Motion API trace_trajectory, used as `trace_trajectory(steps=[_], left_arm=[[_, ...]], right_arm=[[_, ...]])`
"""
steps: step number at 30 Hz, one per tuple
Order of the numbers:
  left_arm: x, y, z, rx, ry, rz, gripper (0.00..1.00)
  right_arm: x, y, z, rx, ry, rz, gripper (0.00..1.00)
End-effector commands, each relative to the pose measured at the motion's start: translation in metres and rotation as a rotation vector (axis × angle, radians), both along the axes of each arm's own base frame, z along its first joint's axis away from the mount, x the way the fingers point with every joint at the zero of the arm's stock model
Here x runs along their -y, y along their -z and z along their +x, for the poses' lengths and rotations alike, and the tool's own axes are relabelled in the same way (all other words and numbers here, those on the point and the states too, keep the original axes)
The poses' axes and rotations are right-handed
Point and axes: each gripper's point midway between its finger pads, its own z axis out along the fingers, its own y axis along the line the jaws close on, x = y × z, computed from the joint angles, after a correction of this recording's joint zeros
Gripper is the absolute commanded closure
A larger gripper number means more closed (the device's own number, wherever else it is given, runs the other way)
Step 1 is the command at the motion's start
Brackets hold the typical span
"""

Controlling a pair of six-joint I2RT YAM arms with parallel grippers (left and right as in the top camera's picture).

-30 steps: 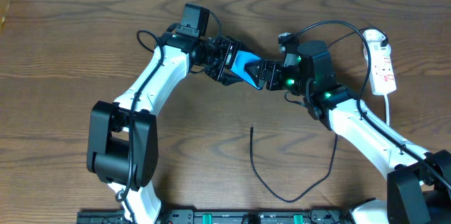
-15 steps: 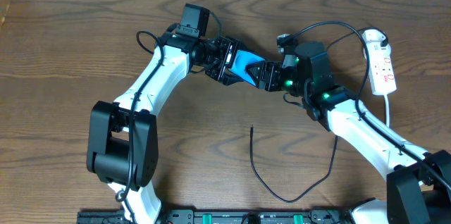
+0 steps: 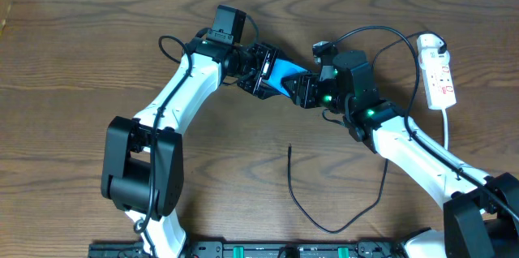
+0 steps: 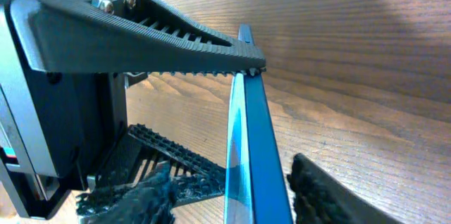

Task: Plug charger to phone and switch on socket

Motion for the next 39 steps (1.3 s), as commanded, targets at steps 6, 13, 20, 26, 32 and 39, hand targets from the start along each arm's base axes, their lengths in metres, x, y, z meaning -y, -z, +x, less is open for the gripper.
trace_trajectory(steps=[6, 13, 20, 26, 32, 39], left_arm=[[0.006, -0.022, 0.000, 0.024, -0.007, -0.030, 0.93], [0.009, -0.022, -0.002, 0.017, -0.007, -0.033, 0.93], [0.010, -0.022, -0.003, 0.017, -0.005, -0.033, 0.93], [0.011, -0.024, 0.000, 0.035, -0.004, -0.039, 0.93], [0.011, -0.024, 0.000, 0.035, -0.001, -0.043, 0.75], [0.013, -0.039, -0.002, 0.048, 0.056, -0.144, 0.05]], right_arm=[[-0.003, -0.002, 0.002, 0.011, -0.004, -0.009, 0.62], [-0.003, -0.002, 0.002, 0.012, -0.004, -0.010, 0.77], [-0.003, -0.002, 0.002, 0.012, -0.004, -0.009, 0.85], [-0.003, -0.002, 0.002, 0.013, -0.003, -0.009, 0.99], [-0.001, -0.007, 0.008, 0.038, 0.008, 0.002, 0.99], [0.044, -0.010, 0.040, 0.076, 0.164, -0.026, 0.99]])
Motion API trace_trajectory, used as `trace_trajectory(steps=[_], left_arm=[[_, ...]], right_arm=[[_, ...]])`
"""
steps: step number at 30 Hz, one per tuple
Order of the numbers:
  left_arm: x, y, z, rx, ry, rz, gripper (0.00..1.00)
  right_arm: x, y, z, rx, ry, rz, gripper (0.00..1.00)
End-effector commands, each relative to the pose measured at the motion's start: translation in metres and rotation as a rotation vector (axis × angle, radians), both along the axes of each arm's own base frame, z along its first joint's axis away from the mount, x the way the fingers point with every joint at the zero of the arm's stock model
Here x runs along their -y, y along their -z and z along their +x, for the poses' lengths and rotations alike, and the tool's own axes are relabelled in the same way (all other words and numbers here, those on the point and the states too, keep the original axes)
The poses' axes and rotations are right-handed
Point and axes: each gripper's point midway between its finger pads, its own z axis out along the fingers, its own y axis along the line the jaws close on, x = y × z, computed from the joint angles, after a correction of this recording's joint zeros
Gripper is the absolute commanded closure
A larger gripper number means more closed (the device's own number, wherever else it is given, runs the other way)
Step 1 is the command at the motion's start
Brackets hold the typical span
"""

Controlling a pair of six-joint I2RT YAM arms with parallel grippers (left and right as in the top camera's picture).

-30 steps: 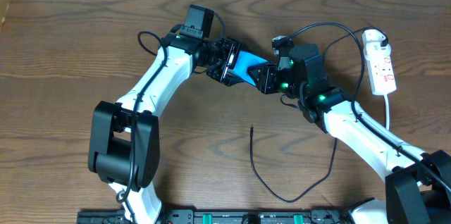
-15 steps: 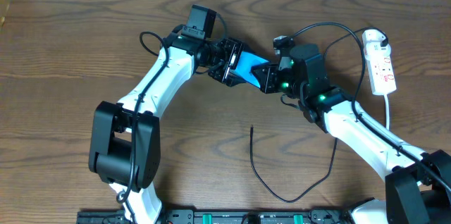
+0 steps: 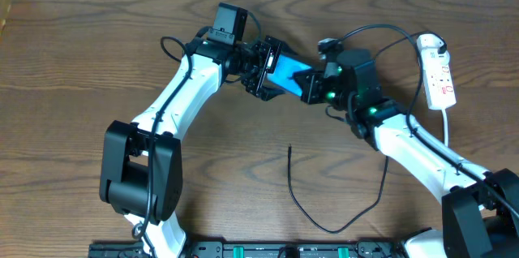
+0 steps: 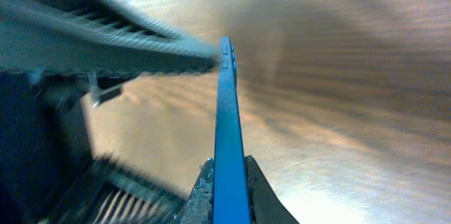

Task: Plug charger to phone and switch on socket

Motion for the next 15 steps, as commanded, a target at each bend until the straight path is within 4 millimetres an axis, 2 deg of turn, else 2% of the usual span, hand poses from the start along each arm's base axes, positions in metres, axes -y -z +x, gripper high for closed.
trace_trajectory(steps=[1, 6, 9, 12, 15], left_arm=[[0.003, -0.023, 0.000, 0.061, 0.060, -0.087, 0.03], [0.008, -0.037, 0.015, 0.183, 0.082, -0.128, 0.02], [0.011, -0.049, 0.027, 0.275, 0.085, -0.151, 0.02], [0.013, -0.061, 0.039, 0.369, 0.079, -0.165, 0.02], [0.014, -0.073, 0.054, 0.476, 0.058, -0.167, 0.02]], right_arm=[[0.032, -0.013, 0.025, 0.048, 0.117, -0.012, 0.99], [0.072, -0.021, 0.046, -0.058, 0.341, 0.172, 0.99], [0.085, -0.025, 0.053, -0.159, 0.465, 0.337, 0.99], [0.089, -0.033, 0.056, -0.258, 0.539, 0.511, 0.99], [0.082, -0.047, 0.058, -0.346, 0.557, 0.685, 0.99]])
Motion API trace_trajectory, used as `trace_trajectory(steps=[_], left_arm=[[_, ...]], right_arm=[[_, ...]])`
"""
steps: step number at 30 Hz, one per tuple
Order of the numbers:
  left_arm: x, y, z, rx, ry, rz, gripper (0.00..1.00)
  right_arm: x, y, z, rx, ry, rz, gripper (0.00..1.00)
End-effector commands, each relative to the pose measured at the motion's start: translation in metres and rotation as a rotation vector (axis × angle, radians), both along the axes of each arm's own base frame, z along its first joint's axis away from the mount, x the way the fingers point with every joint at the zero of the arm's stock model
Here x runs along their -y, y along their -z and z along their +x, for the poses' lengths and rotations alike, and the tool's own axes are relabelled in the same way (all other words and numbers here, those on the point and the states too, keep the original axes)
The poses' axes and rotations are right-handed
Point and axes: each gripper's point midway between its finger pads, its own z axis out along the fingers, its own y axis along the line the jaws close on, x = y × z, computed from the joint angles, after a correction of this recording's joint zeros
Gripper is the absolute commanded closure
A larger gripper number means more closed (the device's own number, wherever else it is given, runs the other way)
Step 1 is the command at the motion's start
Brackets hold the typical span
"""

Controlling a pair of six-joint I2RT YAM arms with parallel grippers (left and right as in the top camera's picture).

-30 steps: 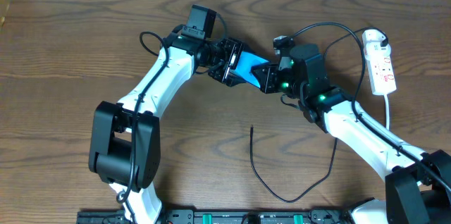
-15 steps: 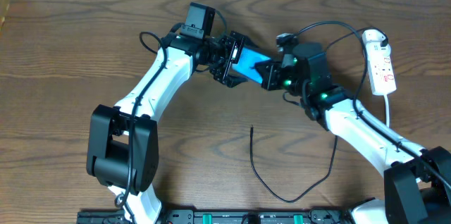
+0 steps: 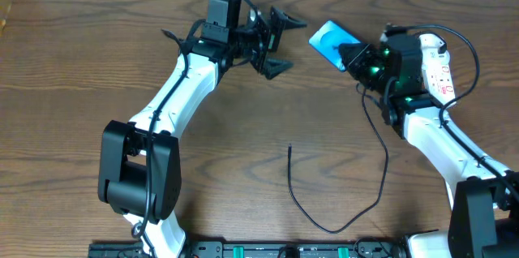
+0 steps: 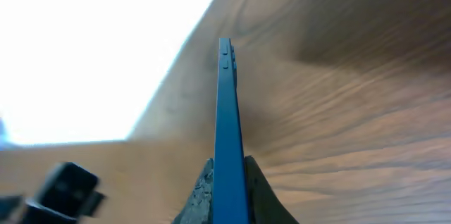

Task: Plug charger to phone and switch on socket

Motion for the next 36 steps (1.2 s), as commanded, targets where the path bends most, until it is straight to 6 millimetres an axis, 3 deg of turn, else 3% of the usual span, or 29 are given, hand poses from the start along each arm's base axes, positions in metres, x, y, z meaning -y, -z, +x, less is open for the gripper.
trace_trajectory(steps=[1, 8, 11, 15, 23, 33, 36], left_arm=[[-0.003, -0.019, 0.014, 0.113, -0.035, -0.001, 0.02], [-0.011, -0.032, 0.042, 0.240, -0.148, 0.026, 0.02], [-0.015, -0.030, 0.048, 0.226, -0.199, 0.041, 0.02], [-0.016, -0.031, 0.051, 0.159, -0.249, 0.011, 0.02], [-0.013, -0.041, 0.056, 0.207, -0.269, -0.004, 0.05], [-0.012, -0.041, 0.056, 0.208, -0.267, -0.004, 0.27], [-0.012, -0.041, 0.056, 0.208, -0.267, -0.004, 0.43]], right_arm=[[-0.014, -0.029, 0.002, -0.091, 0.056, 0.331, 0.99], [-0.030, -0.085, 0.006, 0.014, -0.019, 0.549, 0.99], [-0.035, -0.097, 0.005, 0.024, -0.036, 0.610, 0.98], [-0.047, -0.101, 0.000, 0.015, -0.063, 0.632, 0.99], [-0.072, -0.102, -0.011, -0.051, -0.109, 0.692, 0.98], [-0.080, -0.103, -0.015, -0.071, -0.122, 0.714, 0.99], [-0.082, -0.103, -0.017, -0.085, -0.128, 0.726, 0.99]])
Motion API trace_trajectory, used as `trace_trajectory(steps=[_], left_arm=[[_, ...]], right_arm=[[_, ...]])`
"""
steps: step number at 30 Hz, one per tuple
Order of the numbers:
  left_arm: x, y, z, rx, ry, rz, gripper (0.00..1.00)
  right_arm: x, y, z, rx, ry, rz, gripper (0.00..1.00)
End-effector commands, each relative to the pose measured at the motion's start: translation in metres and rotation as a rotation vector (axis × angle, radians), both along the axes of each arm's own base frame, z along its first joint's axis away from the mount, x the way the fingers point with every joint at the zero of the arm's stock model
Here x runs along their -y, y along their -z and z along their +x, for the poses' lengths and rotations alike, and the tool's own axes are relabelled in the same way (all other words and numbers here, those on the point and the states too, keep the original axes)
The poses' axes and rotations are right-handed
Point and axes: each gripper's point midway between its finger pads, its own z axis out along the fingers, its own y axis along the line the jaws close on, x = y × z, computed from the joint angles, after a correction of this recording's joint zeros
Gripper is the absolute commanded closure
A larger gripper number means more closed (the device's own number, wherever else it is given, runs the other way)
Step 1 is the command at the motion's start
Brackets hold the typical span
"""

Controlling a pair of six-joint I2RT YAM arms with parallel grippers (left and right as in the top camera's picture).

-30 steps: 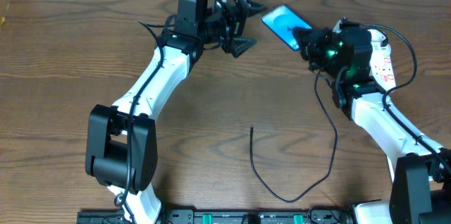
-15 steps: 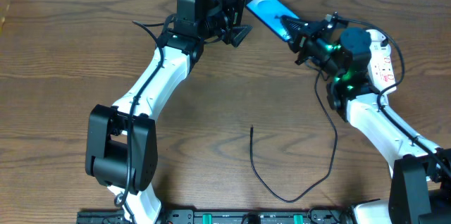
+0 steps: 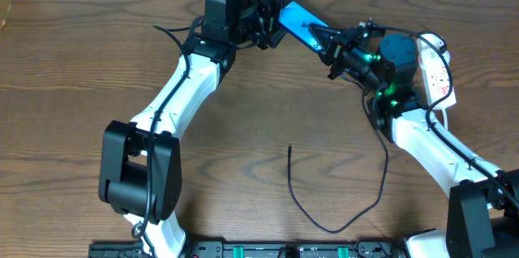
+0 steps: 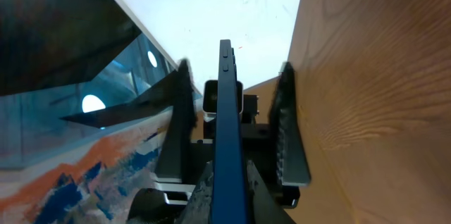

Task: Plug charger to phone and switch on socket

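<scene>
The blue phone is held in the air over the table's far edge, with my right gripper shut on its near end. Seen from the right wrist, the phone stands edge-on, clamped at the bottom by my right gripper. My left gripper is open, and its fingers straddle the phone's far end with a gap on each side. The black charger cable lies loose on the table, its free end near the middle. The white socket strip lies at the far right.
A black lead runs from the socket strip around my right arm. The table's back edge and white wall are just behind both grippers. The left arm's base stands at the front left.
My right gripper has carried the phone from near the socket strip to the left and toward the back edge. My left gripper, then open and apart from the phone, now straddles its far end.
First my left gripper pinched the phone mid-table with my right fingers loose around it. Then my right gripper was shut on the phone. Later it held the phone alone at the far right, the left open and clear. Now both meet at the back edge.
</scene>
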Motion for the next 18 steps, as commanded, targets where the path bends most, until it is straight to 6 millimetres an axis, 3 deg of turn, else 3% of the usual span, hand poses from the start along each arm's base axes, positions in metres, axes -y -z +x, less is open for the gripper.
trace_trajectory(steps=[1, 5, 10, 16, 18], left_arm=[[0.000, -0.012, 0.000, 0.033, -0.003, -0.001, 0.48], [0.001, -0.012, 0.000, 0.033, 0.000, -0.001, 0.61], [0.009, -0.012, -0.005, 0.036, 0.016, 0.001, 0.66], [0.010, -0.012, -0.006, 0.035, 0.019, 0.001, 0.92], [0.011, -0.012, -0.006, 0.035, 0.020, 0.001, 0.92]], right_arm=[[-0.005, -0.016, -0.003, 0.021, -0.024, 0.034, 0.99], [-0.012, -0.016, -0.007, 0.020, -0.047, 0.035, 0.99], [-0.019, -0.016, -0.011, 0.019, -0.066, 0.035, 0.98], [-0.021, -0.016, -0.012, 0.020, -0.071, 0.035, 0.99], [-0.022, -0.016, -0.013, 0.020, -0.074, 0.035, 0.98]])
